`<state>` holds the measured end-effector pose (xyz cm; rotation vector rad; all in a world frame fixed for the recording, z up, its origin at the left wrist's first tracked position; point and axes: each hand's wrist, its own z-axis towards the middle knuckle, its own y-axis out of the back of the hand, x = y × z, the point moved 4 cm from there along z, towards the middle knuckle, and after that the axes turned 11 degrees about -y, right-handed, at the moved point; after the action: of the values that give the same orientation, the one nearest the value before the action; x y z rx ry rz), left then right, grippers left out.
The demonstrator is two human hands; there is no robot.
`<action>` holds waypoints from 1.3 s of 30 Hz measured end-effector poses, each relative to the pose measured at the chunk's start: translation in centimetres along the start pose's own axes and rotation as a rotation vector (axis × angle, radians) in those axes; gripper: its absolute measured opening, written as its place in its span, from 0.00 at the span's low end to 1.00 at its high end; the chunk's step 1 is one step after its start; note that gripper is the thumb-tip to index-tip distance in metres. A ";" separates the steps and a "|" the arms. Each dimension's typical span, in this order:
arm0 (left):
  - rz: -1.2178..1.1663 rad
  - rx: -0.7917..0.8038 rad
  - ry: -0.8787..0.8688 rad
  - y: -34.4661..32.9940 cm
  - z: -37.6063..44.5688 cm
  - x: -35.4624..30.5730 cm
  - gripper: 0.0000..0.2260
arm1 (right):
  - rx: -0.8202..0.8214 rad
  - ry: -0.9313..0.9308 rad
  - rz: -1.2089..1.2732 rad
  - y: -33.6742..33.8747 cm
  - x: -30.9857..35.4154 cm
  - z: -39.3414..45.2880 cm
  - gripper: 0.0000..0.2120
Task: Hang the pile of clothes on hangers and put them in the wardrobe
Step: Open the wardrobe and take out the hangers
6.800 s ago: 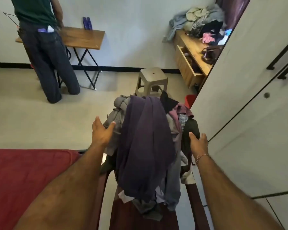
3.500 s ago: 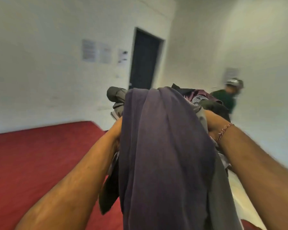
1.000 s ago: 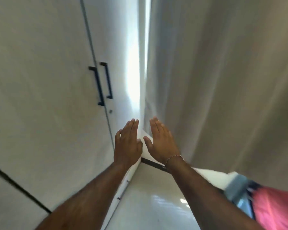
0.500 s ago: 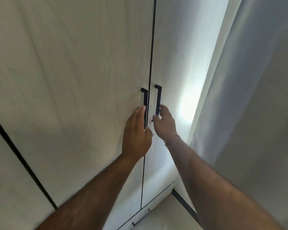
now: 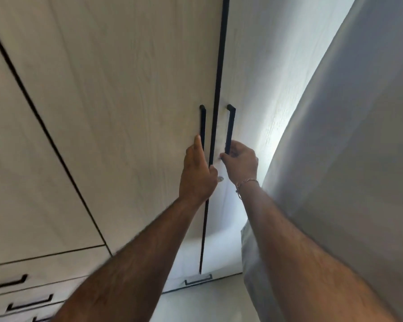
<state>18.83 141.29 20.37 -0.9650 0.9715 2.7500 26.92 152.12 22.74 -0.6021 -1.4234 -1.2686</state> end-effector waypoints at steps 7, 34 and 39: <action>-0.005 0.033 0.012 2.9 -5.7 -3.2 0.45 | 0.017 -0.084 0.074 3.9 -0.6 -4.3 0.17; -0.814 0.474 0.262 -8.8 -12.9 -33.3 0.26 | -0.335 0.280 -0.373 33.0 -4.4 -13.2 0.40; -1.056 0.544 0.396 -13.5 -12.8 -34.8 0.24 | -0.365 0.519 -1.508 36.2 -5.1 -10.4 0.37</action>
<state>57.12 149.29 25.66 -1.3776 0.8131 1.3816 64.17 154.92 29.65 0.7808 -1.0824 -2.6031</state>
